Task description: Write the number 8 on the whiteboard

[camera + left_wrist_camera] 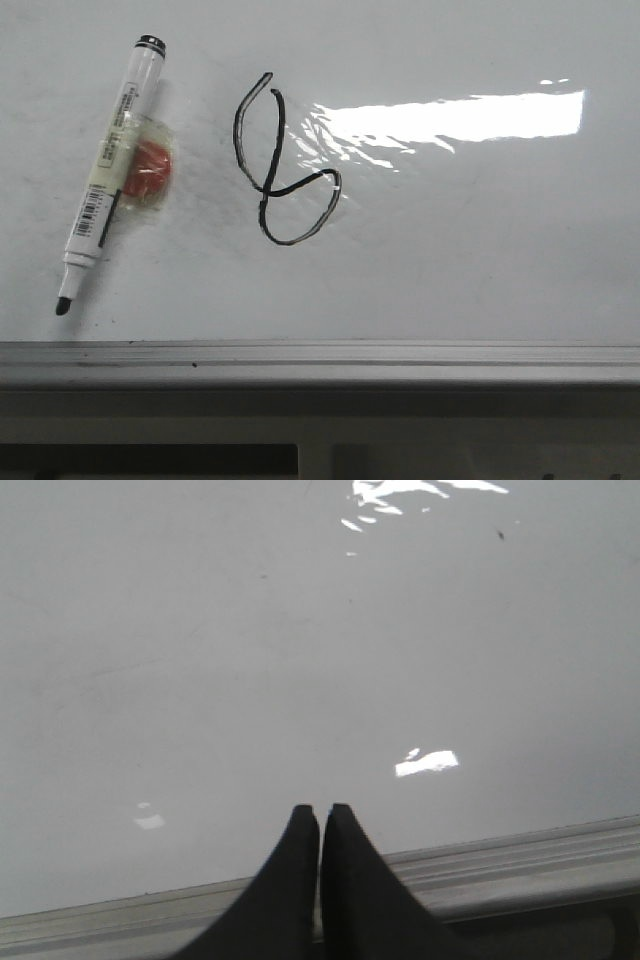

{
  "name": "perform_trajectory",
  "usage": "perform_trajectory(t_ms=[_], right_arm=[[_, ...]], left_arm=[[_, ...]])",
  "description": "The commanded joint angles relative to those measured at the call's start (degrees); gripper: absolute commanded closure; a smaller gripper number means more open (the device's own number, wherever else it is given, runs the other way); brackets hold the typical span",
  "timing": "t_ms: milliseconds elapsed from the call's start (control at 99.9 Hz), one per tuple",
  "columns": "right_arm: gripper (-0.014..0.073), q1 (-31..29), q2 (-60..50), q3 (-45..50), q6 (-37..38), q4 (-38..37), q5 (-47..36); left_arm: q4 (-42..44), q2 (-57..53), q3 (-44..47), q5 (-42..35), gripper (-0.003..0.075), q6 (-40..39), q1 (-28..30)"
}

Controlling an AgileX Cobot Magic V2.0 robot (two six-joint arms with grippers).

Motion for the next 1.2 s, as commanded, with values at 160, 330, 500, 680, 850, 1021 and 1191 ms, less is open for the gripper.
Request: perform_trajectory(t_ms=[160, 330, 500, 680, 850, 1021, 1191], right_arm=[[0.0657, -1.79, 0.72, 2.44, -0.37, -0.71, -8.19], [0.0657, -12.68, 0.92, 10.53, -0.37, -0.71, -17.32], [0.0657, -28.29, 0.92, 16.01, -0.37, -0.71, -28.79], [0.0657, -43.63, 0.92, 19.19, -0.26, -0.71, -35.38], [0.0657, -53.42, -1.93, 19.19, -0.26, -0.71, -32.34], [0.0657, -58.78, -5.31, 19.19, 1.12, -1.13, -23.62], [0.0657, -60.14, -5.31, 19.19, 1.65, -3.93, -17.8]], left_arm=[[-0.9, -1.58, 2.35, -2.0, 0.0741, -0.07, 0.11], [-0.9, -1.58, 2.35, -2.0, 0.0741, -0.07, 0.11], [-0.9, -1.58, 2.35, -2.0, 0.0741, -0.07, 0.11], [-0.9, -1.58, 2.35, -2.0, 0.0741, -0.07, 0.11], [-0.9, -1.58, 2.35, -2.0, 0.0741, -0.07, 0.11], [-0.9, -1.58, 2.35, -2.0, 0.0741, -0.07, 0.11], [-0.9, -1.58, 2.35, -2.0, 0.0741, -0.07, 0.11]])
